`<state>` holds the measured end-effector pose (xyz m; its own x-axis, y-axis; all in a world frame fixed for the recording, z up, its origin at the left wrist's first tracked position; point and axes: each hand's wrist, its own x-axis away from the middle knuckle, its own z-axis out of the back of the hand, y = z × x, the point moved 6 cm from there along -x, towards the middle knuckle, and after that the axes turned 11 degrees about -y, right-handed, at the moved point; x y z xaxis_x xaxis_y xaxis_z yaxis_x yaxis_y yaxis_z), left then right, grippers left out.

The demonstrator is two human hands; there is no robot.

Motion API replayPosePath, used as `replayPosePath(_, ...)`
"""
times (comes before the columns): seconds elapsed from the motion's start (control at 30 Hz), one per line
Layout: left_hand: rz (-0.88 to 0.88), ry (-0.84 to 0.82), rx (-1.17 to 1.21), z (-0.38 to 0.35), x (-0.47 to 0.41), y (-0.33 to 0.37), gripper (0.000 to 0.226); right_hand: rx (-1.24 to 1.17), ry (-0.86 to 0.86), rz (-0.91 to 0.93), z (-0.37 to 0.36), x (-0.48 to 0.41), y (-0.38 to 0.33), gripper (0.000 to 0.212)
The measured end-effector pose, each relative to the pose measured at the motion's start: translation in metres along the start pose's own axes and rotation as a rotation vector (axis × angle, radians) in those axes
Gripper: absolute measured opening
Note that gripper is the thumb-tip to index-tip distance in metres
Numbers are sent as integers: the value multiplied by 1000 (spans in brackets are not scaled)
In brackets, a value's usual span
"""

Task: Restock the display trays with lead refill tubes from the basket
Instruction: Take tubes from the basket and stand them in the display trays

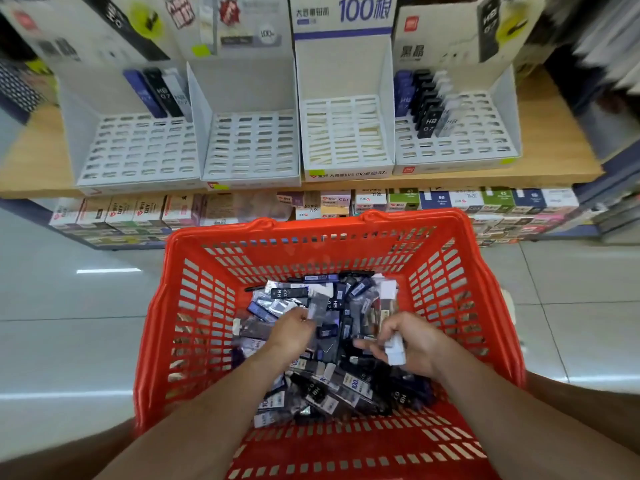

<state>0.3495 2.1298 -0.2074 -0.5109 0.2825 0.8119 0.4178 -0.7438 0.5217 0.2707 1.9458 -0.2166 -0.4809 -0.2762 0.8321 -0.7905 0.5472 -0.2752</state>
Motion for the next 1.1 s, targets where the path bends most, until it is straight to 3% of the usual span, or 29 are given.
replayPosePath(0.1,-30,-92,358,-16,4,13,11,93,-24,39,-10,6,-3,33)
replayPosePath(0.17,-64,-128,472,-20,13,30,5,99,-21,82,-18,8,-4,41)
replayPosePath(0.23,-117,-125,497,-18,22,47,11,56,-34,148,-27,11,-6,54)
replayPosePath(0.37,-263,-88,432,-11,43,79,10,118,20,306,-41,31,-25,57)
replayPosePath(0.47,-420,74,202,3,63,103,13,127,80,492,-50,53,-48,34)
replayPosePath(0.57,-618,456,-289,18,100,136,6,81,85,636,-69,75,-67,42)
replayPosePath(0.67,-703,587,-555,15,134,162,14,17,8,738,-94,94,-81,33)
replayPosePath(0.73,-753,558,-562,16,146,170,27,-25,-20,782,-102,107,-90,26)
replayPosePath(0.93,-815,391,-186,42,164,198,33,66,-18,832,-101,143,-110,24)
replayPosePath(1.1,-793,106,146,65,176,217,31,425,-111,878,-122,173,-129,13)
